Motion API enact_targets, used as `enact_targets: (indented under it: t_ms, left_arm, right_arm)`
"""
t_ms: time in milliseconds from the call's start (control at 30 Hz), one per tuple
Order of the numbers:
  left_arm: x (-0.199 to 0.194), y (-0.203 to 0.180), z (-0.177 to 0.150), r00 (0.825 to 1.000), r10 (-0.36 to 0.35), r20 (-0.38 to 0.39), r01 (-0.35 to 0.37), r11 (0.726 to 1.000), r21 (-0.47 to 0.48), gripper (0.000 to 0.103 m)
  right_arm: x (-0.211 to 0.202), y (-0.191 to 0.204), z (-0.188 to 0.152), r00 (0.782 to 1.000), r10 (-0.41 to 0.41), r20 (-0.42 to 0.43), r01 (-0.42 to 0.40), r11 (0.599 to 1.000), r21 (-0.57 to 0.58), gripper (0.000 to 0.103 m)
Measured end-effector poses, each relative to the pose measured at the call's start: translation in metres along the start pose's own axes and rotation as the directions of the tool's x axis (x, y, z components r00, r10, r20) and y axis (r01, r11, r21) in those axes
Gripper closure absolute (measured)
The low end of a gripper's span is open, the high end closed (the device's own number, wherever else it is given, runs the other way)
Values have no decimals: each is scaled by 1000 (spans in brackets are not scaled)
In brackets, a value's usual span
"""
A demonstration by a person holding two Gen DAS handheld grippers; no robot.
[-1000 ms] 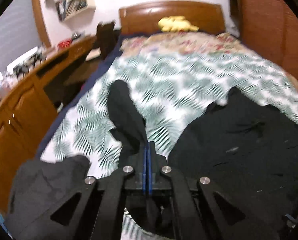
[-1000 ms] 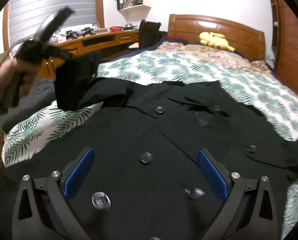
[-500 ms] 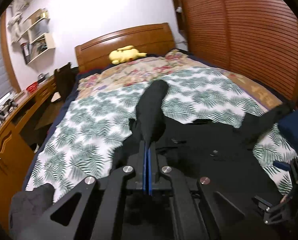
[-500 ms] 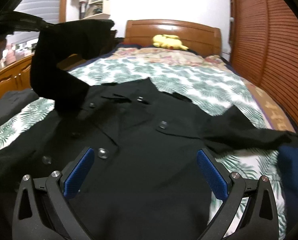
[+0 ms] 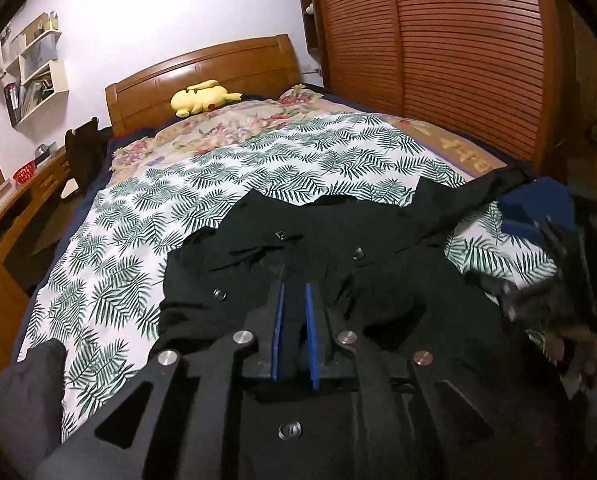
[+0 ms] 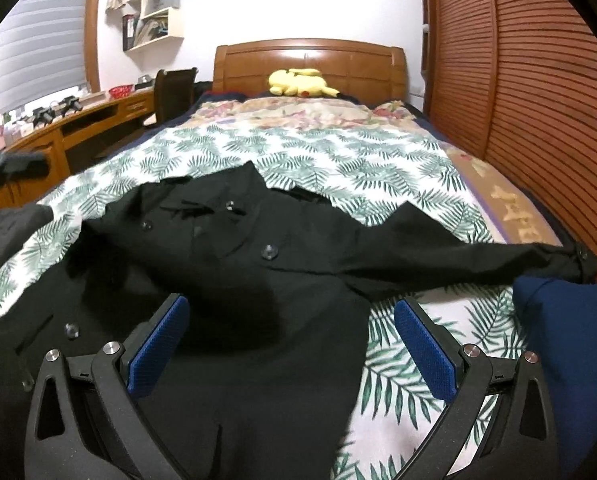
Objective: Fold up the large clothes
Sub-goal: 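Lay the sleeve on the coat front and open the left tool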
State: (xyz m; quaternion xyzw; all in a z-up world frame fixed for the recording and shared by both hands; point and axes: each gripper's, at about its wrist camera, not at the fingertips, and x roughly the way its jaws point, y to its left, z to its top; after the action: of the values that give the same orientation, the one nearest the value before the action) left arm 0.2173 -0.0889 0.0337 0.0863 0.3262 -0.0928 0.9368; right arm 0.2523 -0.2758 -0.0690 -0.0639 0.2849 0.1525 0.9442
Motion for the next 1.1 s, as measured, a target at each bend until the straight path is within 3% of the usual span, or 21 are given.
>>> enact_targets:
  t_ms: [200,500,800,967,1033,1100]
  left_arm:
    - [-16,18,-29,1000,-23,-6,23,999,-33,88]
    - [-27,46,-82,1000,-7,-30,5,997,-76,85]
    - [-19,73,-128,996,-20,-87,5,985,-171,85]
    - [-15,80,-141,994,-10,-111,-11,983,-183,85]
    - [-15,82,-145,993,-9,-116,-13,983,-184,85]
    - [-13,81,-147,992,-9,-123,-14,983,-184,85]
  right_arm:
    - [15,8,21,1000,18,-5,-18,1000,13,0]
    - [73,26,22,993,35,-113,-36,999,-7,0]
    - [132,30,-2,968,29,-250,-37,999,-26,7]
    - [152,24,-20,936,110,-335,-113,994,9,9]
    - [152,23,-20,934,133,-332,-133,991,23,18]
    - [148,27,-20,931,173,-321,-177,984,16,47]
